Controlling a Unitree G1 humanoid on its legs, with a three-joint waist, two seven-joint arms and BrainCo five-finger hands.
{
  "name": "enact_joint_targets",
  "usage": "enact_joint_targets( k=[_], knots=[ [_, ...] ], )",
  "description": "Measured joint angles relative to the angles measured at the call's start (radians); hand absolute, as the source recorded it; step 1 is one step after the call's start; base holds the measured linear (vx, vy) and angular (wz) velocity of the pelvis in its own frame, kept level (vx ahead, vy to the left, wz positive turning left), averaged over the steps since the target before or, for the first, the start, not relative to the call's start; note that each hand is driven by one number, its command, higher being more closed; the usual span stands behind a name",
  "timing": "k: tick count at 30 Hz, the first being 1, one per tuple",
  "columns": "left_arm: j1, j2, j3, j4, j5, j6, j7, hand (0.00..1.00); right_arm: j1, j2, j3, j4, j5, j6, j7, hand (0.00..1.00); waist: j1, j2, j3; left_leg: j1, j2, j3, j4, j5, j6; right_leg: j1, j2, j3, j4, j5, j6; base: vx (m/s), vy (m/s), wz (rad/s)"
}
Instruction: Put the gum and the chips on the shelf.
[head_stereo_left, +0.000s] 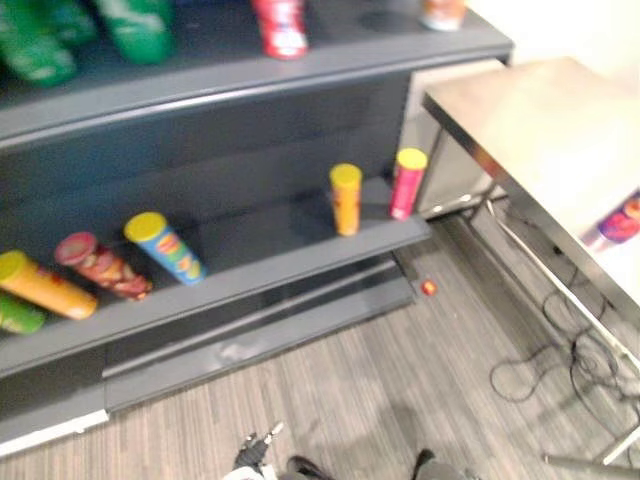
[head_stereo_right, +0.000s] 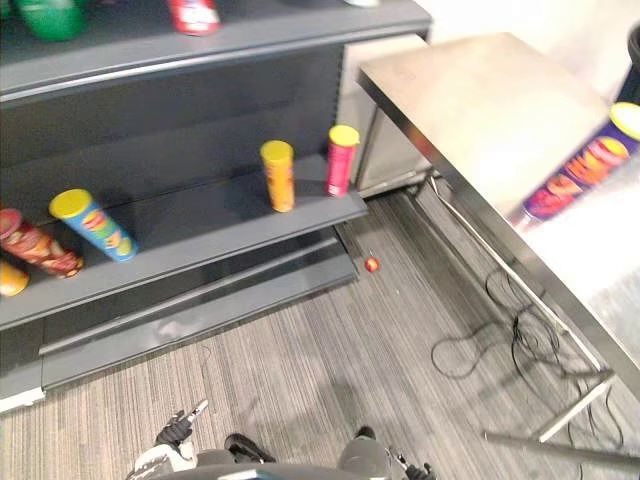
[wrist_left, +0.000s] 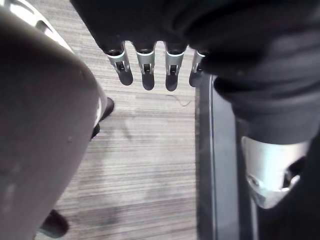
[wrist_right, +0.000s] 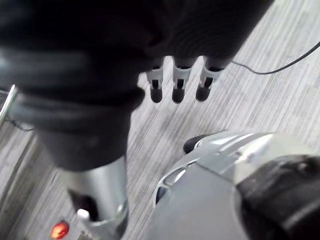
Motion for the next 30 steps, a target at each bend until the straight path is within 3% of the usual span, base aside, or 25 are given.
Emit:
enact_joint_targets(
  k=[2, 6, 11, 14, 17, 25, 27, 28, 30],
  knots=[
    [-0.003, -0.014, -0.007, 0.002, 0.002, 0.001, -0.001, 0.0, -0.004, -0.012, -0.002, 0.001, -0.001, 0.001, 0.002, 0.0, 0.0, 0.015, 0.009, 0.043, 0.009, -0.007, -0.079, 0.073, -0.02, 0.025, 0.046, 0.0, -0.021, -0.005, -0.008, -0.05, -0.235, -0.23],
    [-0.007, -0.023, -0.029, -0.001, 0.003, 0.001, -0.011, 0.0, -0.023, -0.024, -0.008, -0.002, -0.001, -0.002, 0.005, 0.0, -0.016, 0.03, 0.005, 0.065, 0.007, -0.049, -0.132, 0.109, -0.036, 0.037, 0.071, 0.002, -0.033, -0.015, -0.024, -0.09, -0.113, -0.08],
    [-0.013, -0.013, -0.029, -0.01, 0.02, 0.002, -0.011, 0.0, -0.034, -0.007, -0.047, -0.004, 0.0, -0.004, 0.004, 0.0, -0.025, 0.026, 0.023, 0.061, -0.01, -0.056, -0.133, 0.109, -0.036, 0.019, 0.061, 0.026, -0.03, -0.022, -0.023, -0.13, 0.008, -0.08],
    [-0.012, -0.013, -0.036, -0.012, 0.023, 0.002, -0.011, 0.0, -0.034, -0.003, -0.085, -0.004, 0.001, -0.004, 0.002, 0.0, -0.028, 0.035, 0.039, 0.057, -0.016, -0.056, -0.132, 0.109, -0.035, -0.032, 0.045, 0.043, 0.039, -0.053, -0.029, -0.13, 0.021, -0.09],
    [-0.012, -0.014, -0.037, -0.011, 0.022, 0.002, -0.011, 0.0, -0.048, -0.003, -0.088, -0.004, 0.001, -0.005, 0.001, 0.0, -0.05, 0.045, 0.054, 0.018, -0.012, -0.056, -0.112, 0.106, -0.024, -0.11, 0.027, 0.056, 0.127, -0.089, -0.035, -0.09, -0.013, -0.04],
    [-0.025, -0.028, 0.004, -0.048, 0.021, 0.002, 0.012, 0.0, -0.051, 0.013, -0.095, -0.048, 0.014, -0.017, -0.012, 0.0, -0.051, 0.055, 0.111, -0.014, 0.057, -0.029, -0.027, 0.101, -0.02, -0.211, 0.033, 0.088, 0.291, -0.161, -0.069, -0.03, -0.075, -0.12],
    [-0.033, -0.044, 0.02, -0.063, 0.02, 0.002, 0.016, 0.0, -0.046, 0.017, -0.093, -0.067, 0.021, -0.018, -0.013, 0.0, -0.051, 0.06, 0.114, -0.021, 0.099, -0.028, 0.04, 0.087, -0.009, -0.218, 0.039, 0.087, 0.335, -0.192, -0.081, 0.02, -0.163, -0.02],
    [-0.034, -0.056, 0.04, -0.088, 0.017, 0.002, 0.016, 0.0, -0.032, 0.019, -0.08, -0.093, 0.021, -0.018, -0.014, 0.0, -0.046, 0.059, 0.117, -0.03, 0.155, -0.044, 0.144, 0.081, 0.002, -0.211, 0.053, 0.097, 0.356, -0.209, -0.093, 0.01, -0.159, -0.16],
    [-0.03, -0.066, 0.056, -0.109, -0.002, 0.001, 0.016, 0.0, -0.023, 0.019, -0.047, -0.116, 0.027, -0.025, -0.015, 0.0, -0.044, 0.058, 0.118, -0.048, 0.198, -0.171, 0.25, 0.088, 0.024, -0.199, 0.081, 0.123, 0.369, -0.224, -0.107, -0.01, -0.146, -0.55]
  ],
)
